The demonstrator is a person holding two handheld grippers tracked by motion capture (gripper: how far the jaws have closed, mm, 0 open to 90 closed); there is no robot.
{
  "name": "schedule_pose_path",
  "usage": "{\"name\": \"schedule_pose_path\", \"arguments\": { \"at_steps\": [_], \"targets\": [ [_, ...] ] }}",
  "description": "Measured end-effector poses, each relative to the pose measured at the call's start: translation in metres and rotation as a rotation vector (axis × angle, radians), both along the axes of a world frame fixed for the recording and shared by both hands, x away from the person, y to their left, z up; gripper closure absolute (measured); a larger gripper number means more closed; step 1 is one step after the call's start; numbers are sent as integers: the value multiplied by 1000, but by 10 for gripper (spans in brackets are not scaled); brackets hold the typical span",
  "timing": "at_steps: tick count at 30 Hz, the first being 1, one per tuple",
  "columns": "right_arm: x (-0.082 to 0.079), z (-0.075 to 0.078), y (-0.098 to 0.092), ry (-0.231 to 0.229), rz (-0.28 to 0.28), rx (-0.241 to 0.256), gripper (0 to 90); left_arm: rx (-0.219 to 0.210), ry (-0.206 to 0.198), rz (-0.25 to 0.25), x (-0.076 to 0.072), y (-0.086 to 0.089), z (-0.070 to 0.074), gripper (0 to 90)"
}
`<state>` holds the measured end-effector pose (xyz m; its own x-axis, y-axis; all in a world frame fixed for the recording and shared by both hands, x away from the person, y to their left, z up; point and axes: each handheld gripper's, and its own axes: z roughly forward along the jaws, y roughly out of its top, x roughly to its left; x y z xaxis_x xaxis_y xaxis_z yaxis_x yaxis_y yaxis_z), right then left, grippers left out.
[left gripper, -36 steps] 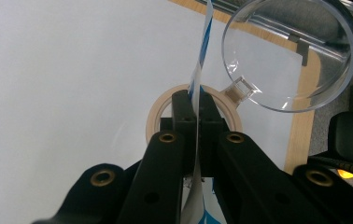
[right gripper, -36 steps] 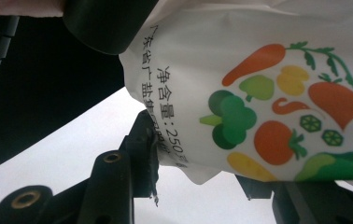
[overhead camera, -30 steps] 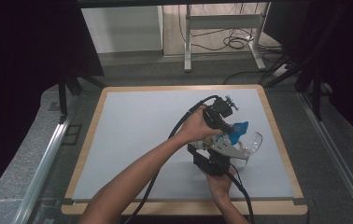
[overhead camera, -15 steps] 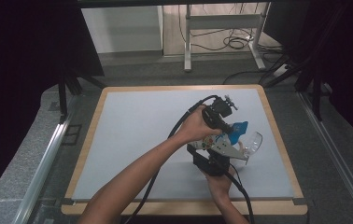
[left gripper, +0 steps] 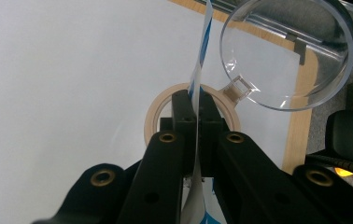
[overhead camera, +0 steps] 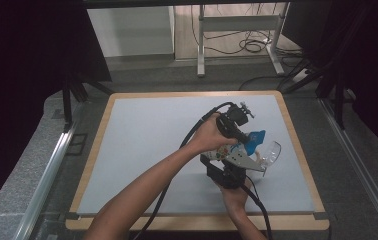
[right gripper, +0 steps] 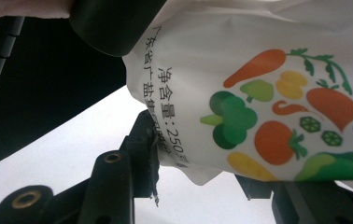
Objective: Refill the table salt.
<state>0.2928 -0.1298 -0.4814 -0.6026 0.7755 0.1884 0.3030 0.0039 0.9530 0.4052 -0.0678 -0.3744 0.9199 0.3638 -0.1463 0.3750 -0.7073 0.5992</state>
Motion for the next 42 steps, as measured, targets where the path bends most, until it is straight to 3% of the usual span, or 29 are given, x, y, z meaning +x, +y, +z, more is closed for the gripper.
{"name": "schedule_pose_path", "arguments": {
  "at_steps": [42],
  "targets": [
    [1, 3, 2, -15, -28, 16, 568, 8, 3, 1, 0, -4, 1, 900]
  ]
}}
